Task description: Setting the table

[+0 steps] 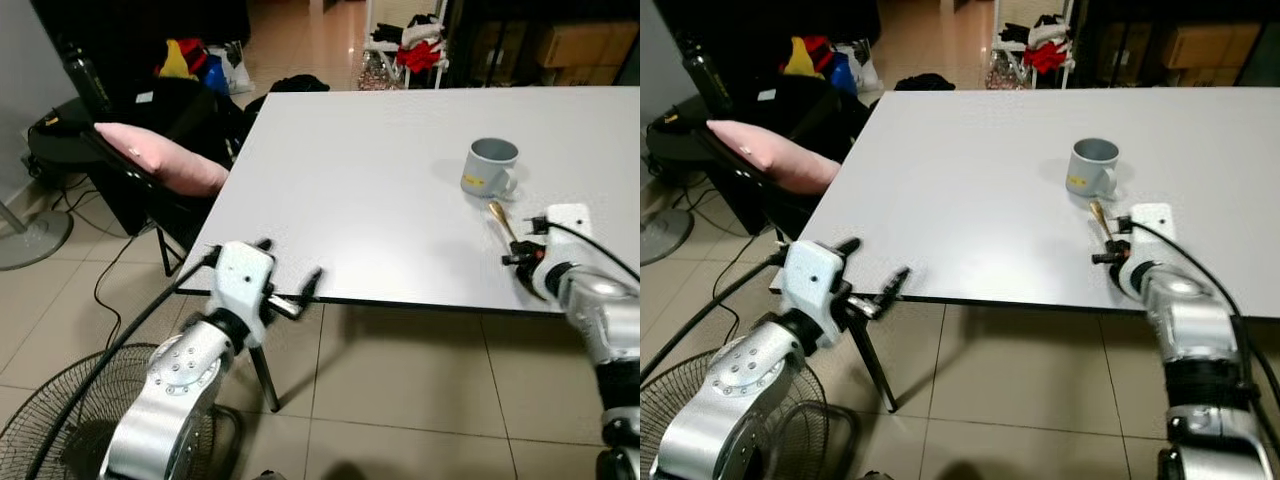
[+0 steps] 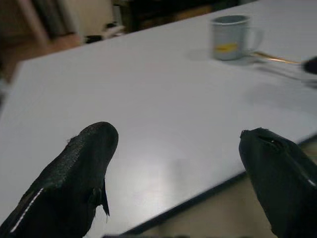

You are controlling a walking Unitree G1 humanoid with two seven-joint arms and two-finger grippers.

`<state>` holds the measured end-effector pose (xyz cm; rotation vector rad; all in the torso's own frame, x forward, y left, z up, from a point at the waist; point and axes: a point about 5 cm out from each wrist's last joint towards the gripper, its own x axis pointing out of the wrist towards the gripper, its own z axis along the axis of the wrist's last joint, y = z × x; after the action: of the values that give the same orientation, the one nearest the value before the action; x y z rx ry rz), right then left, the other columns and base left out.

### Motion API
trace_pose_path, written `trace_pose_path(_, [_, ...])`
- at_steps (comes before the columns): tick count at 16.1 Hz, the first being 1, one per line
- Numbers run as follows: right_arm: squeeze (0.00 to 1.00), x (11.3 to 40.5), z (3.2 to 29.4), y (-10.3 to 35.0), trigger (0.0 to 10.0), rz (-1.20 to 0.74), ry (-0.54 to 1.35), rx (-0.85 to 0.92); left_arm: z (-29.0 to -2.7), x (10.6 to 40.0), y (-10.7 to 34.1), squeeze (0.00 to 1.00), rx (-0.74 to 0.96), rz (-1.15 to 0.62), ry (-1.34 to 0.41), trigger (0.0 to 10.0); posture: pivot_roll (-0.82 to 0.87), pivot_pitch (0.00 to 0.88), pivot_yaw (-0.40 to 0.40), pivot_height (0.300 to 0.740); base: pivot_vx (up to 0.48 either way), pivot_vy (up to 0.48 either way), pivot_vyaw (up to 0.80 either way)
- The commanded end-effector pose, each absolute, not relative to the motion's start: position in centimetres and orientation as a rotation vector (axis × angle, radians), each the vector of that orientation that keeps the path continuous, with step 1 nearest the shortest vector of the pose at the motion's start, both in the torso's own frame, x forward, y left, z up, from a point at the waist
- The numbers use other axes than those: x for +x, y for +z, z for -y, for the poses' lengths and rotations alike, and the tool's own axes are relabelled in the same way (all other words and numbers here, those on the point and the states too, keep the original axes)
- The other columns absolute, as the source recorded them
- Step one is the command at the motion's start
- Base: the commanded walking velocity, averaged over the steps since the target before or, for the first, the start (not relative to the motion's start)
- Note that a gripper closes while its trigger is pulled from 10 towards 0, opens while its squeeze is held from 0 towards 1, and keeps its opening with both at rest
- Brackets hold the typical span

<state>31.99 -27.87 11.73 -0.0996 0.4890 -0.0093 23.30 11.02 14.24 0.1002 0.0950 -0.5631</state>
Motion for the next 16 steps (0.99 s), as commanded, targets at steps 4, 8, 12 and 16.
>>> trace_pose_path(4, [0.00, 33.5, 28.1, 12.8, 10.0, -0.446, 0.045, -0.097, -10.5, 23.1, 14.7, 0.00, 0.105, -0.094, -0.639, 10.0, -0.16, 0.000, 0.127, 0.740, 0.000, 0.000, 0.00])
trace_pose_path(8, [0.00, 34.2, 28.7, 12.6, 10.0, -0.479, 0.020, -0.119, -10.9, 23.2, 14.7, 0.00, 0.120, -0.105, -0.643, 10.0, -0.16, 0.000, 0.119, 0.740, 0.000, 0.000, 0.00])
trace_pose_path(12, [0.00, 33.9, 29.1, 12.0, 10.0, -0.531, -0.009, -0.108, -10.6, 22.9, 14.7, 0.00, 0.112, -0.115, -0.680, 10.0, -0.16, 0.000, 0.123, 0.740, 0.000, 0.000, 0.00])
trace_pose_path(16, [0.00, 33.7, 29.5, 11.7, 10.0, -0.544, -0.022, -0.100, -10.5, 23.1, 14.7, 0.00, 0.116, -0.115, -0.695, 10.0, -0.17, 0.000, 0.133, 0.740, 0.000, 0.000, 0.00])
